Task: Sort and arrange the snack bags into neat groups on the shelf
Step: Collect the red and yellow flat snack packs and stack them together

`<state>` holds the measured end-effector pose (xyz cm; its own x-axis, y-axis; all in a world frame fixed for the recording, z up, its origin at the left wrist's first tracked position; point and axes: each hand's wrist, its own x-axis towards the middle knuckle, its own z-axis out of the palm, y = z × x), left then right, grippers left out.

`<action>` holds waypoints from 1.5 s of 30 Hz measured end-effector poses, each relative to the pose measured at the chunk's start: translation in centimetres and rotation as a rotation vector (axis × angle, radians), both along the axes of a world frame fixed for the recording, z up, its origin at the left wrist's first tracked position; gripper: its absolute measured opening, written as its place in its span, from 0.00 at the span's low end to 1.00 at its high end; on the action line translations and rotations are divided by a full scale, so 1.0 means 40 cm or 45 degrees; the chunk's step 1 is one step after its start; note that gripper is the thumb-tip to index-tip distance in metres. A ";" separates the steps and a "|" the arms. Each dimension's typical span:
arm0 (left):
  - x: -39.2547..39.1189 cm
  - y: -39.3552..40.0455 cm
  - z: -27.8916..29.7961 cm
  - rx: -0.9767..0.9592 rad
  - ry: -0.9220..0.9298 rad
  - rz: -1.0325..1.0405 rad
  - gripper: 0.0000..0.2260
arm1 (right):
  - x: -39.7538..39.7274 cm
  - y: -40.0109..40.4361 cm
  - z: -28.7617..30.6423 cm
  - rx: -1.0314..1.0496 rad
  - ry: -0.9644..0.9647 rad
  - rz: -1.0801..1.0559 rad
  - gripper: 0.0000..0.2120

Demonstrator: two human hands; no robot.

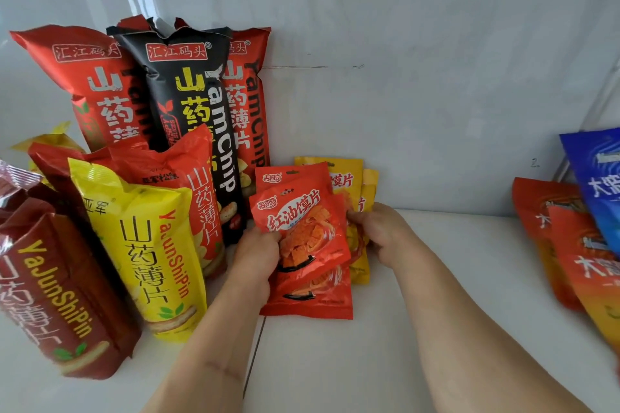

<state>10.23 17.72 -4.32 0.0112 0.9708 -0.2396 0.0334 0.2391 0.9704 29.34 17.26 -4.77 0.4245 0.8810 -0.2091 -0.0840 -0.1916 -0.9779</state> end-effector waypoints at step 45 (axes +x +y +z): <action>0.462 -0.240 -0.009 0.434 0.618 0.116 0.24 | 0.414 -0.343 0.085 0.015 -1.113 -0.119 0.21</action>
<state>28.70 8.13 -4.67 -0.1088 0.9857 0.1283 0.4860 -0.0598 0.8719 45.89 3.53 -1.36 0.4987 0.8347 0.2335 0.6810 -0.2106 -0.7013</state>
